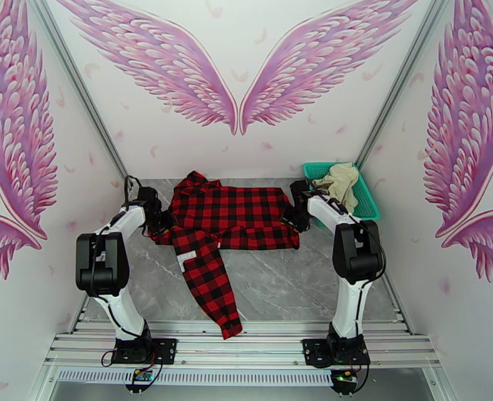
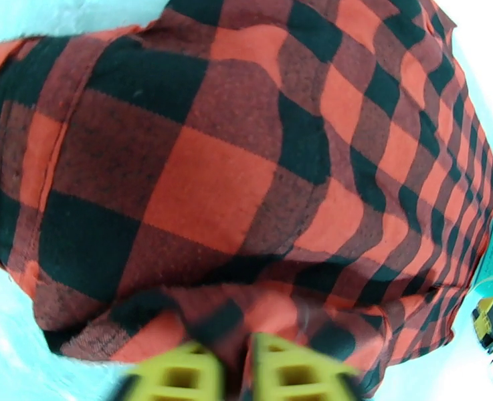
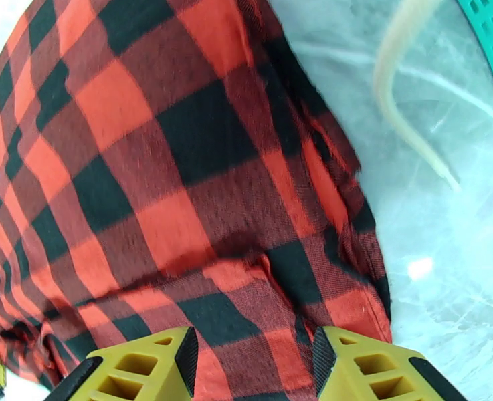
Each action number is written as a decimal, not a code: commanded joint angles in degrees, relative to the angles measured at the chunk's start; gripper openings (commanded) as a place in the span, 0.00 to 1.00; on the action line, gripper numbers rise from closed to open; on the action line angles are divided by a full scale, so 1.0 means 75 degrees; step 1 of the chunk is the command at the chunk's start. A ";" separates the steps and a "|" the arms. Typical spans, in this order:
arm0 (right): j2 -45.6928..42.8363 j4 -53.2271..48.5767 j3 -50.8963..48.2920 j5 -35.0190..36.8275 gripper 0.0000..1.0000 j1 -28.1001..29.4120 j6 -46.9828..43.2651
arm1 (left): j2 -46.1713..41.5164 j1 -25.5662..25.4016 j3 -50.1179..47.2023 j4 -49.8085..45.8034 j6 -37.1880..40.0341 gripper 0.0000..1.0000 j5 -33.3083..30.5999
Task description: Fold and stack the mixed laundry pile
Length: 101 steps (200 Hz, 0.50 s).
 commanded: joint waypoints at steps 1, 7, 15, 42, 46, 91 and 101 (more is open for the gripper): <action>-0.1103 0.0379 -0.0877 -0.0594 0.53 0.0529 -0.0495 | -0.0368 0.0265 0.0244 -0.0297 0.0189 0.59 -0.0393; -0.1334 0.0474 -0.1186 -0.0693 0.53 0.0709 -0.0573 | -0.0475 0.0372 0.0197 -0.0326 0.0219 0.61 -0.0401; -0.1642 0.0665 -0.1605 -0.0903 0.54 0.0963 -0.0668 | -0.0630 0.0509 0.0114 -0.0367 0.0264 0.63 -0.0412; -0.2462 0.1096 -0.2598 -0.1436 0.57 0.2301 -0.1074 | -0.1059 0.0747 -0.0237 -0.0591 0.0747 0.54 -0.0234; -0.2527 0.1078 -0.2652 -0.1420 0.58 0.2570 -0.1159 | -0.1106 0.0759 -0.0317 -0.0597 0.0812 0.53 -0.0164; -0.2143 0.0985 -0.2739 -0.1245 0.60 0.5177 -0.1156 | -0.1693 0.0760 -0.1788 -0.0149 0.0946 0.50 0.0435; -0.1865 0.0975 -0.2671 -0.1269 0.60 0.5566 -0.1001 | -0.1763 0.0760 -0.1985 -0.0087 0.0937 0.50 0.0501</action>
